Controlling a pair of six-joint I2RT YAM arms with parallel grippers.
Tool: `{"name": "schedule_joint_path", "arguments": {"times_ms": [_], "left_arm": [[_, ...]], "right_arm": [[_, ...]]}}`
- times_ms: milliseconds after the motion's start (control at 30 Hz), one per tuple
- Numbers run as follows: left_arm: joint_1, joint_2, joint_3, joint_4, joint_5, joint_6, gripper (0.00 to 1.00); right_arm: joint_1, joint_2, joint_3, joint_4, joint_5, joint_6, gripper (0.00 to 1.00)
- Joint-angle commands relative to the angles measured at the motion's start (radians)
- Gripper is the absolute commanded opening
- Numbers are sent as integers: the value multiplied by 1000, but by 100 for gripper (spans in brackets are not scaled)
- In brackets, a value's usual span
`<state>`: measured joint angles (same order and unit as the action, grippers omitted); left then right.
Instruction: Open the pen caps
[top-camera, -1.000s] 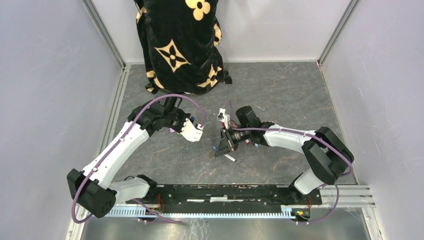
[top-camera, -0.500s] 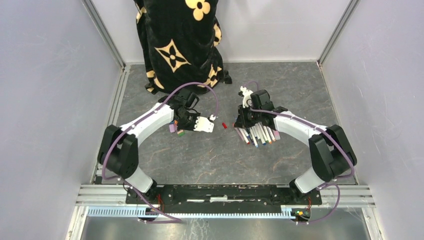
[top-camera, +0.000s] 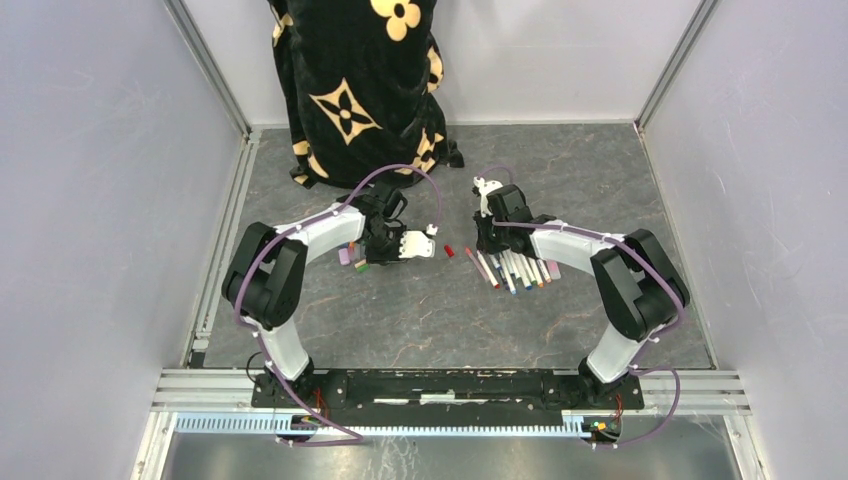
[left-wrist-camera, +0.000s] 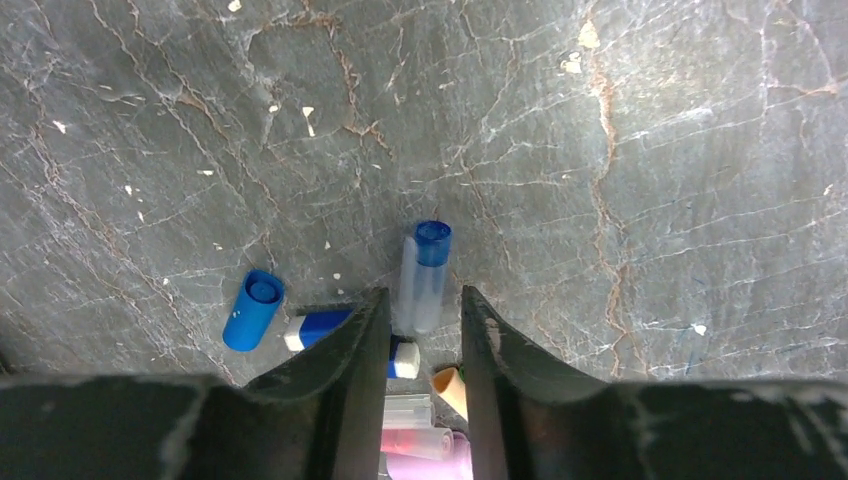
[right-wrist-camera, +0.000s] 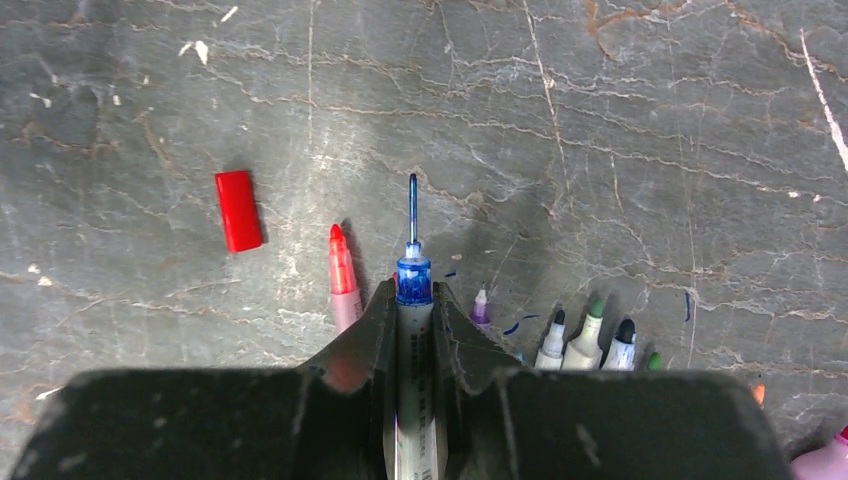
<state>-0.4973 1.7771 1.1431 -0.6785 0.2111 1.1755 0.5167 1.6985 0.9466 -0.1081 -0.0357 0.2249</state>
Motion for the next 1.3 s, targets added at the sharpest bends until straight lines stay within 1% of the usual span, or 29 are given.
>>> {"name": "schedule_joint_path", "arguments": {"times_ms": [0,67,100,133,167,200,233,267,467,600,667,700,767,800,833,867,933,1000,1033,1067,1133,1200,1267], "left_arm": [[15,8,14,49,14,-87,46],[18,-1,26,46,23,-105,57],[20,-12,36,38,25,-115,73],[22,-24,58,30,30,-125,80],[26,-39,70,18,42,-135,82],[32,-54,105,3,59,-149,95],[37,-70,136,-13,76,-167,99],[42,-84,167,-31,89,-186,100],[66,-161,362,-137,107,-297,100],[91,-257,385,-88,39,-382,100],[115,-302,379,-32,-4,-460,100],[142,-322,377,18,-34,-519,100],[205,-349,378,48,-54,-596,100],[248,-358,376,49,-32,-619,100],[285,-365,366,49,1,-627,100],[319,-369,355,53,15,-634,100],[387,-371,328,68,23,-707,100],[464,-368,299,65,97,-762,100],[491,-374,270,89,131,-790,100],[541,-394,200,134,144,-828,100],[594,-445,59,284,148,-897,100],[612,-497,-89,450,140,-944,100],[615,-531,-218,557,144,-977,100]], "right_arm": [[7,26,-10,67,76,-27,8],[7,37,-15,75,85,-29,12],[7,39,-21,81,86,-27,13],[8,39,-29,90,88,-26,15],[8,38,-36,98,88,-22,18],[7,36,-46,101,87,-16,22],[8,35,-53,101,86,-15,27],[8,34,-56,101,86,-14,30],[15,-10,-77,122,94,-10,38],[21,-80,-79,110,104,-5,40],[24,-128,-75,79,109,-6,46],[27,-160,-77,66,114,-8,51],[31,-234,-89,48,144,-15,71],[31,-266,-100,41,160,-15,87],[31,-312,-108,30,172,-21,98],[30,-346,-120,19,190,-34,98],[30,-436,-149,-11,268,-56,98],[28,-529,-205,-12,390,-56,98],[22,-571,-240,-3,475,-49,98],[11,-619,-278,13,548,-43,98],[-7,-704,-371,96,659,-63,98],[-11,-779,-493,283,761,-139,98],[-15,-808,-598,437,865,-215,98]]}}
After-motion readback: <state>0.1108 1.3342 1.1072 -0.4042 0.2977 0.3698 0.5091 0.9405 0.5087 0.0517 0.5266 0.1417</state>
